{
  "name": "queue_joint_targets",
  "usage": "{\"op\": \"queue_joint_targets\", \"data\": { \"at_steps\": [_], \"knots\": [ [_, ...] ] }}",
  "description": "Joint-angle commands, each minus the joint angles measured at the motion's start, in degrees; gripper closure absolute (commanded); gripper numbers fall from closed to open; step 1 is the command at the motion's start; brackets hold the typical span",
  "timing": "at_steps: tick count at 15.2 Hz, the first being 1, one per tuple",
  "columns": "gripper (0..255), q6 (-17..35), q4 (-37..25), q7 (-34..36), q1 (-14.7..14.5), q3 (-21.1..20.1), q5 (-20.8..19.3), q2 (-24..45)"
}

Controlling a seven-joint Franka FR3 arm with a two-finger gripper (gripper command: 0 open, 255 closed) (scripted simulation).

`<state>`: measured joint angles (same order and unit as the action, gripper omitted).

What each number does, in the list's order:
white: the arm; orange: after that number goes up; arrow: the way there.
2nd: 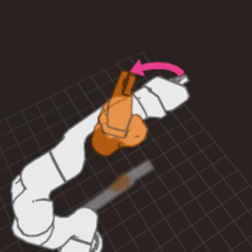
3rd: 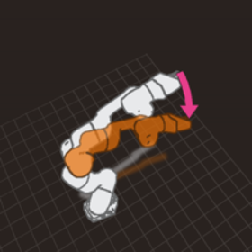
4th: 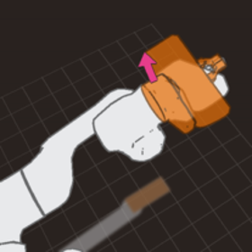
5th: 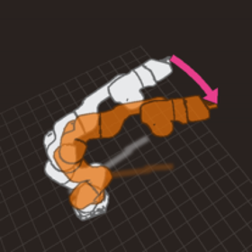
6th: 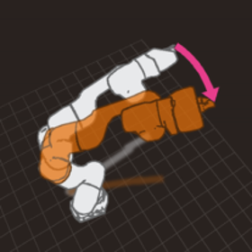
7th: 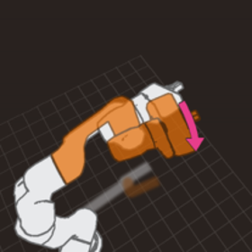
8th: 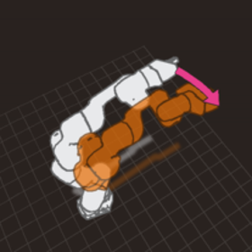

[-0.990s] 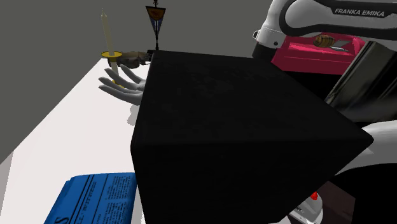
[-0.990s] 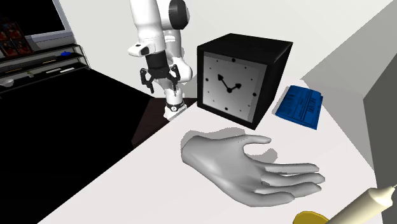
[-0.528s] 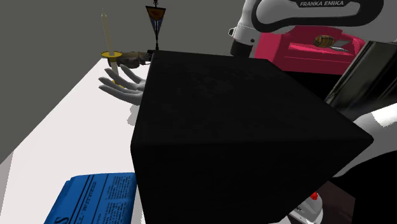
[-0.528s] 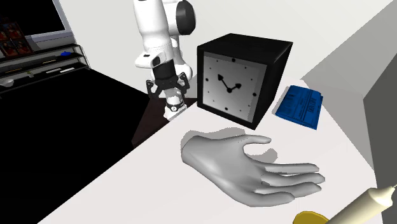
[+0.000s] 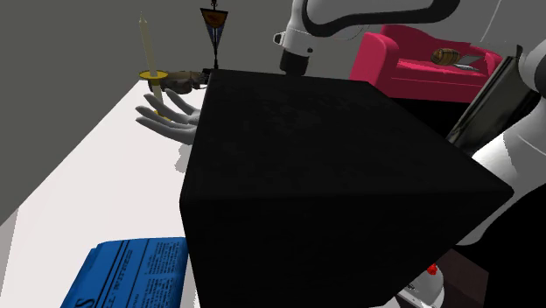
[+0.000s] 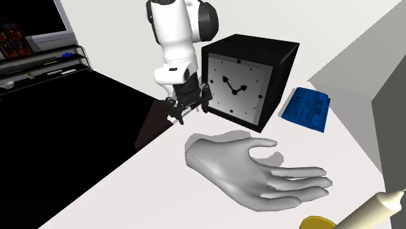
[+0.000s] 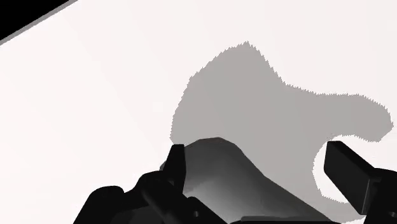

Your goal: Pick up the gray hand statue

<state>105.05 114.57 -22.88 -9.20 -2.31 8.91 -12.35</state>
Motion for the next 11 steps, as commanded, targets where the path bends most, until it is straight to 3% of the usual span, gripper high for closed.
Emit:
{"op": "queue_joint_targets", "data": {
  "at_steps": [1, 11],
  "knots": [
    [0, -0.3, -4.1, -2.2, -1.1, -0.7, 0.3, 3.8],
    [0, -4.0, -25.8, -10.8, -6.0, -5.4, 0.2, 21.8]
  ]
}}
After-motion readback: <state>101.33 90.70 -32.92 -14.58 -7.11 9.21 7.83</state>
